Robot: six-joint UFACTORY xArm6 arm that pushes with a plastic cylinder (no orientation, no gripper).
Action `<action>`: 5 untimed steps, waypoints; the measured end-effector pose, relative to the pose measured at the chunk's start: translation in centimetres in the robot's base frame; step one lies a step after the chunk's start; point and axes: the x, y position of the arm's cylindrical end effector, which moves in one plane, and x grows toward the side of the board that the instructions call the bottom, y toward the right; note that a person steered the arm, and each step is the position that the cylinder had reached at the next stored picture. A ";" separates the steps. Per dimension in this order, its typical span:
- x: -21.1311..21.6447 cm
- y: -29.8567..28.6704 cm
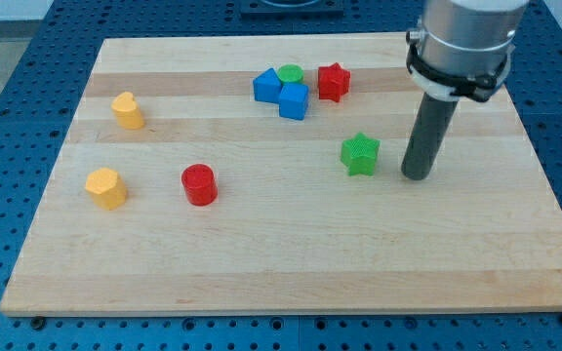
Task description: Move the green star towards the bottom of the blue cube
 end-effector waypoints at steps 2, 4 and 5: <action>-0.7 -11.6; 2.8 -11.3; 2.6 -14.2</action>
